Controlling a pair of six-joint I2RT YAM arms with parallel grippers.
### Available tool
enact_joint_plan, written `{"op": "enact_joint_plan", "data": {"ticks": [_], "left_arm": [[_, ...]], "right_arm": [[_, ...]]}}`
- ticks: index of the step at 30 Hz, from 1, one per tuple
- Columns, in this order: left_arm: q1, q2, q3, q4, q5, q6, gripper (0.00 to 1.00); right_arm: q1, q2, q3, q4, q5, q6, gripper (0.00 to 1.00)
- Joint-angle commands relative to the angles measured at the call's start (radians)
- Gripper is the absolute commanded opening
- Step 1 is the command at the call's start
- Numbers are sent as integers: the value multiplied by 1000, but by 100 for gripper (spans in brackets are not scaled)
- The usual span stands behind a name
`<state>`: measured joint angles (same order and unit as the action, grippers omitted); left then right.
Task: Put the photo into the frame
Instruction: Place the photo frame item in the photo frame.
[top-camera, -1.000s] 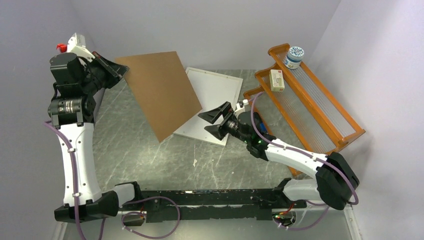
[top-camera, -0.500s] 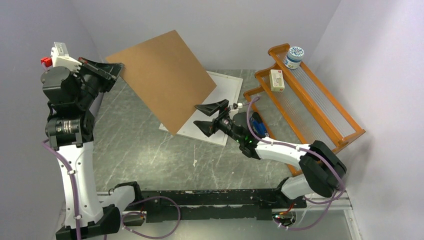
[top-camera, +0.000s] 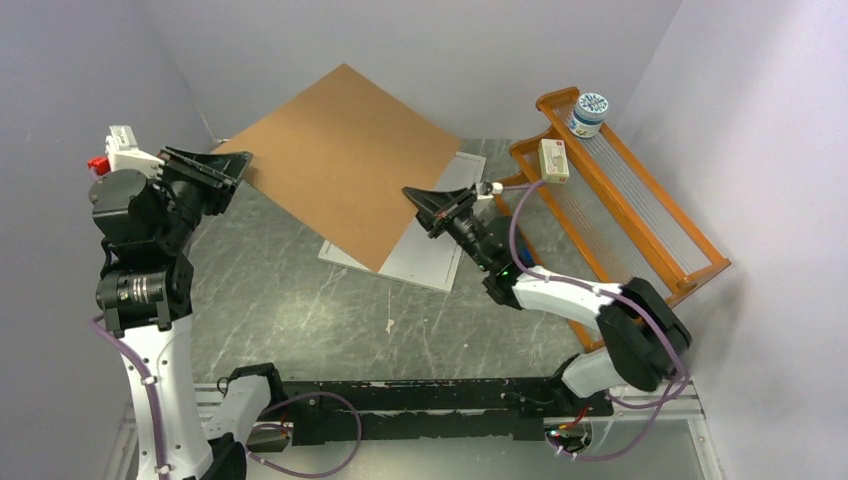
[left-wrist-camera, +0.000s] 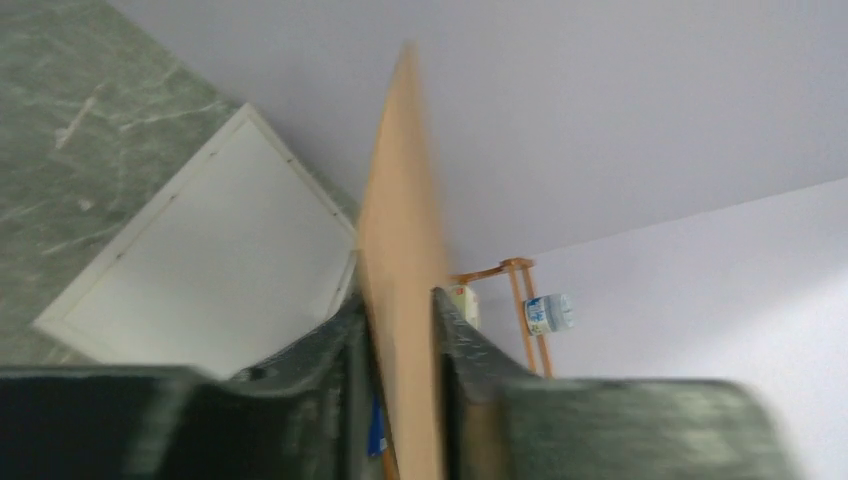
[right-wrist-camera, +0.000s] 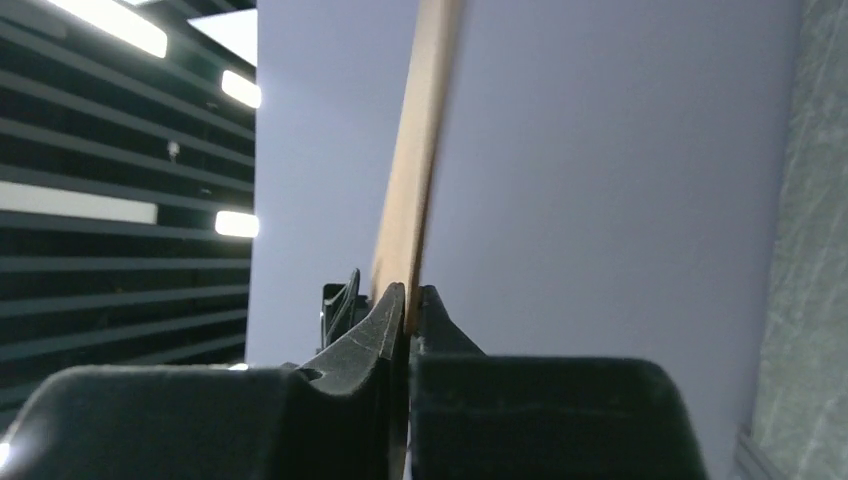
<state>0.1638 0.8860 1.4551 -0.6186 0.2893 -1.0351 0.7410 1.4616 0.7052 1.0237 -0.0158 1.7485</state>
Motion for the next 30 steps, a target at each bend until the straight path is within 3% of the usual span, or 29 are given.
{"op": "enact_joint_plan", "data": {"ticks": [1, 7, 13, 17, 24, 30], "left_arm": [[-1, -40, 2, -79, 22, 52, 41], [0, -23, -17, -247, 55, 247, 71], [-1, -1, -89, -305, -22, 403, 93], [-1, 49, -165, -204, 18, 445, 94], [-1, 325, -235, 14, 196, 485, 94], [-1, 671, -83, 14, 294, 541, 87]], "right_arm": [[-65, -174, 24, -147, -63, -191, 0], [-219, -302, 105, -560, -237, -390, 0], [-323, -289, 213, -895, -339, -603, 0], [-376, -211, 317, -1033, -406, -728, 0], [-390, -44, 447, -1125, -467, -794, 0], [-415, 93, 597, -1140, -473, -819, 0]]}}
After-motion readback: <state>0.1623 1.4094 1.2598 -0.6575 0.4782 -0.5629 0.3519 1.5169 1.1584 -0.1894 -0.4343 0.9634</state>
